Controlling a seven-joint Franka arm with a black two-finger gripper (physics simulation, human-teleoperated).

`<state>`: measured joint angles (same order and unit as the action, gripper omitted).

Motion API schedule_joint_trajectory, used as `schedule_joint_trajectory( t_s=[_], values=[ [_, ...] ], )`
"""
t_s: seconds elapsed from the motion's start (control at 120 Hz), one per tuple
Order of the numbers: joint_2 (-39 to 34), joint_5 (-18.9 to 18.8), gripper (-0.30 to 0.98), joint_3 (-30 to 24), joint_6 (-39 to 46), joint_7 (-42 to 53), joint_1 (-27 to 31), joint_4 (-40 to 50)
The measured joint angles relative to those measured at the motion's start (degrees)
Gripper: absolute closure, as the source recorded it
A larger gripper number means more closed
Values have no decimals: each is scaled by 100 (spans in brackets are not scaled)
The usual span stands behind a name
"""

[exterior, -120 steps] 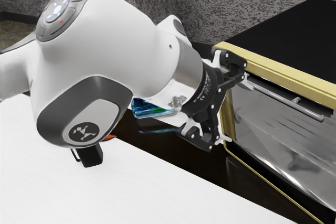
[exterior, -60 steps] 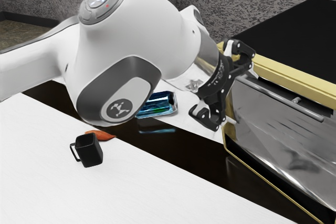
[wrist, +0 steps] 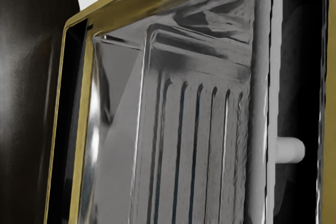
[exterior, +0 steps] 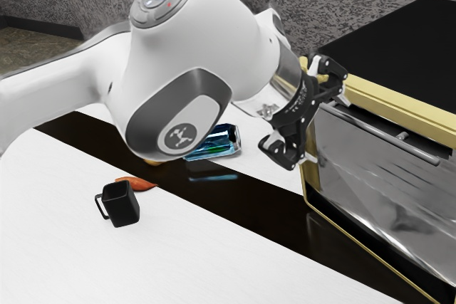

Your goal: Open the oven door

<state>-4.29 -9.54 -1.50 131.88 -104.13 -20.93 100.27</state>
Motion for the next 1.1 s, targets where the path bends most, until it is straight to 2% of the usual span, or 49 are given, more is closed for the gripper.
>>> schedule_joint_trajectory(
  t_s=[0.375, 0.458, 0.533, 0.625, 0.692, 0.725, 0.775, 0.808, 0.858, 0.925, 0.975, 1.033, 1.1],
  values=[
    [139, 306, 0, 24, 13, 321, 37, 143],
    [-139, 399, 0, 40, 22, 378, 40, 595],
    [-693, 380, 0, -17, 55, 426, 175, 1254],
    [-1715, 351, 0, -494, 160, 469, 689, 2368],
    [-2584, 371, 1, -1051, 248, 479, 1259, 3132],
    [-3100, 607, 2, -1385, 306, 475, 1808, 3480],
    [-4036, 1105, 2, -2176, 347, 495, 2751, 3842],
    [-4442, 1407, 2, -2536, 336, 519, 3157, 3937],
    [-4437, 1698, 3, -2651, 71, 575, 3486, 3516],
    [-3178, 1715, 2, -1966, -1147, 857, 3757, 1321],
    [-2462, 1682, 2, -1421, -2087, 1114, 3835, 302],
    [-1982, 1634, 1, -829, -2977, 1408, 3844, -101],
    [-1744, 1471, 1, -590, -3685, 1819, 3552, -156]
  ],
)
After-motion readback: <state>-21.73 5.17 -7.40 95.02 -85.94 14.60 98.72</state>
